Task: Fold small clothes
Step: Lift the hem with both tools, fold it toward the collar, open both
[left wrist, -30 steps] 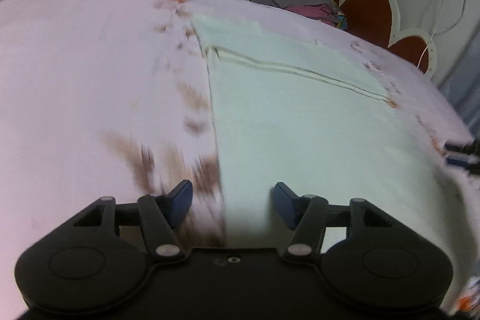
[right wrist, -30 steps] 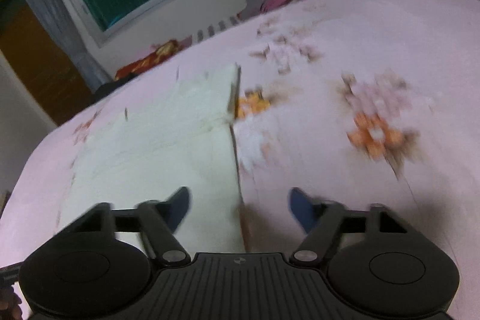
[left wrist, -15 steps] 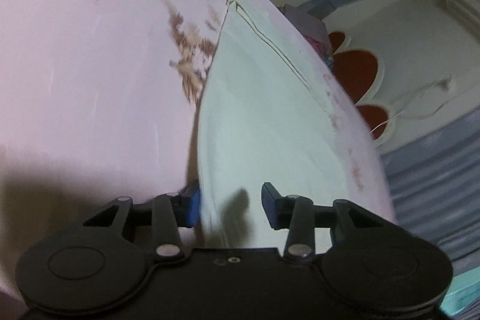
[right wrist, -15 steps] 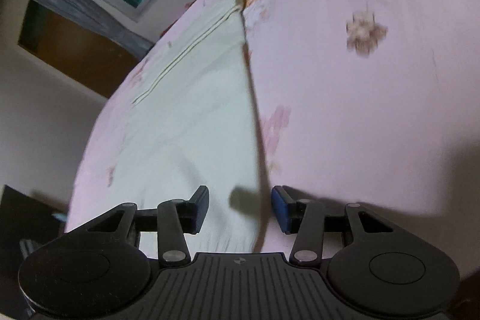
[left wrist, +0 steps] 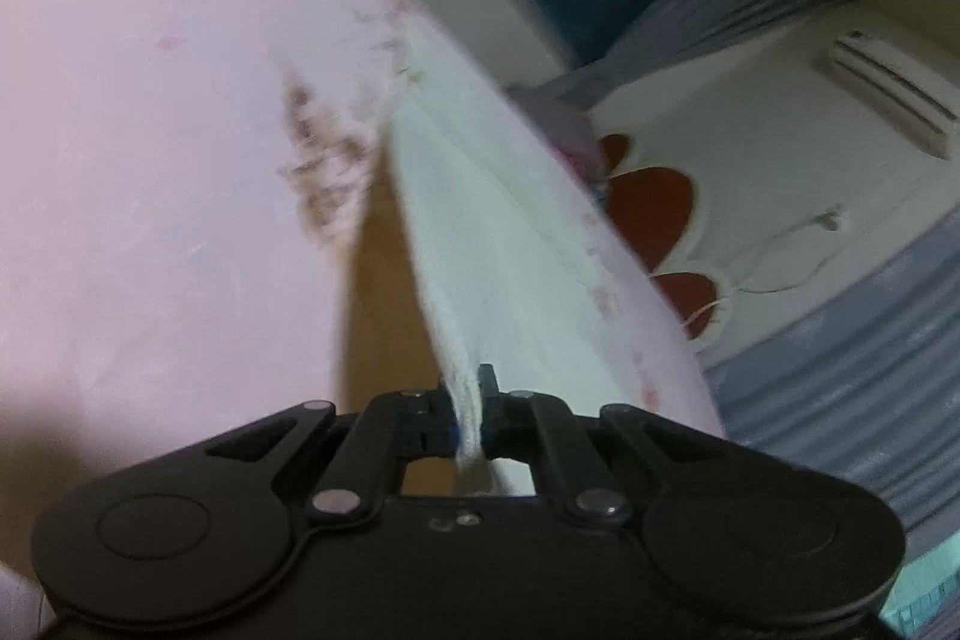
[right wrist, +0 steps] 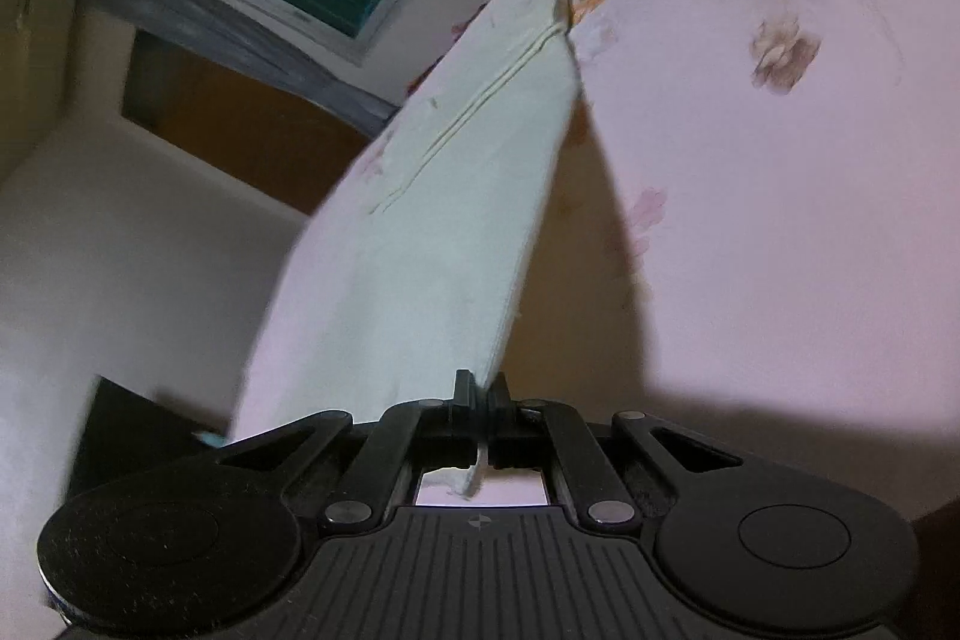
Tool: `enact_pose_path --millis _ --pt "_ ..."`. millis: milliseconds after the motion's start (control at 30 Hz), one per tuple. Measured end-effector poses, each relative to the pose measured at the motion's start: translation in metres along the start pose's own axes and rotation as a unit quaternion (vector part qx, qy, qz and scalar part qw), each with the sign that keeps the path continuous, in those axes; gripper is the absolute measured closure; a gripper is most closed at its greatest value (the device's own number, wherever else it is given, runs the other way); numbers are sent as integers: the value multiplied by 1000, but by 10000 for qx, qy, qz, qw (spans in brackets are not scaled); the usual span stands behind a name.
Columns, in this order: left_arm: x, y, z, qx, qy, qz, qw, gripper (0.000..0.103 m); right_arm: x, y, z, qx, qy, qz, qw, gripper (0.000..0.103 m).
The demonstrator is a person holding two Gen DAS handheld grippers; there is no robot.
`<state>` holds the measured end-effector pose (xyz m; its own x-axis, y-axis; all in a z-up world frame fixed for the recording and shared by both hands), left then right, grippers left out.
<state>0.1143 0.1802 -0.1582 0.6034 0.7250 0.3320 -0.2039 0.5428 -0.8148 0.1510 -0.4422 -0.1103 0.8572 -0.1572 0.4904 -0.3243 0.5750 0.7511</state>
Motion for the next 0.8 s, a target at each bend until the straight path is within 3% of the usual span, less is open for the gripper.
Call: enact_pose_path --millis 67,133,200,400,600,800 --pt "-1 15 -11 426 191 161 9988 99 -1 -10 -10 -257 261 -7 9993 101" --pt "-1 18 -16 393 200 248 9987 99 -2 -17 -21 -392 456 -85 9982 101" --pt "1 14 -18 360 172 222 9990 99 3 -16 -20 -414 346 -111 9985 101" --pt "29 -23 -14 -171 -202 60 9996 99 38 15 3 -219 -207 232 9993 101" --pt "85 -93 -23 -799 -471 -368 9950 99 97 66 4 -88 -587 841 9947 101" --pt "134 -140 -36 -911 -626 -358 9932 99 174 101 -5 -224 -1005 1028 9894 101"
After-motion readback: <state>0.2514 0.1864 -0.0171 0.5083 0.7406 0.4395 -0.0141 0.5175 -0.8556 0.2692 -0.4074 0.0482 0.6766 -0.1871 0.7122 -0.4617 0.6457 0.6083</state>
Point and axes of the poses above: each gripper's, at about its wrist camera, not at the fingertips, and z roughly against the way its jaws point, y to its left, x to its top, the point moved 2 cm from there along -z, roughly the way its jaws point, and after that the axes turned 9 degrees about z, right-handed, at the moved point
